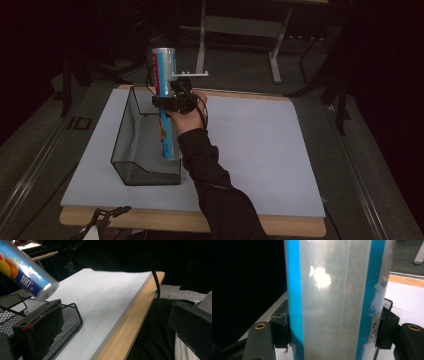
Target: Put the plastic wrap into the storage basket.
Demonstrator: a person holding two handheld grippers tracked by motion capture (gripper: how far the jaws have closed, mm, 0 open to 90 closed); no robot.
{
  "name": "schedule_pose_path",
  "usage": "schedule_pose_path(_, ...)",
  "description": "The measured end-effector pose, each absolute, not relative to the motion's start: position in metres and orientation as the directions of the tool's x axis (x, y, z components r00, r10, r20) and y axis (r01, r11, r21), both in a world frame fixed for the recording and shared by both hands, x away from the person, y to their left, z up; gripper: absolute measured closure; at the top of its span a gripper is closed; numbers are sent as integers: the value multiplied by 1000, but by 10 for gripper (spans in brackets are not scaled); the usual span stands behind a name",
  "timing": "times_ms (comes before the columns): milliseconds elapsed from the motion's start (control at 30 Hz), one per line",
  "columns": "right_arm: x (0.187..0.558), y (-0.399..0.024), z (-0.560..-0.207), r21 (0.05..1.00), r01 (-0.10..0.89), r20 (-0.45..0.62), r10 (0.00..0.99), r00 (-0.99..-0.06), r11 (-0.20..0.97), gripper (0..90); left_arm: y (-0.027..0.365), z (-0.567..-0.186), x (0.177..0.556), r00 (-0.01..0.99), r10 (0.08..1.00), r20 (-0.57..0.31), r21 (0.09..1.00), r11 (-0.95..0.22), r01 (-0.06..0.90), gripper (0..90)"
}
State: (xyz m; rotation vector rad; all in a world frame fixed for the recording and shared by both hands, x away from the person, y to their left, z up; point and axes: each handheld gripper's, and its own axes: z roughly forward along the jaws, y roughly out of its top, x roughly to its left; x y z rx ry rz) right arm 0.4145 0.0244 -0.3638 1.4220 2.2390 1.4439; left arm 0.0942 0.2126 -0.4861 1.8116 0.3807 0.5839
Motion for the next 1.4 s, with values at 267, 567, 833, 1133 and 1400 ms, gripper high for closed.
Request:
schedule_pose_path(267,425,25,-404,713,700,411,789,-456,33,318,213,-486,94,825,529,198,951,-308,-30,1)
schedule_pose_path(567,423,31,-439,616,786,435,811,-391,48,317,212,-486,93,825,529,200,949,-313,-30,1)
schedule_pose_path(833,422,36,-450,614,787,406,833,-376,56,315,212,-487,94,827,528,196,950,-313,-26,1)
schedule_pose_path(1133,422,48,-461,637,768,356,859,-368,65,310,212,-487,94,827,527,197,950,-312,-27,1)
schedule_pose_path(1400,432,52,-477,595,799,339,875,-345,85,303,213,-486,93,826,527,197,950,-312,-28,1)
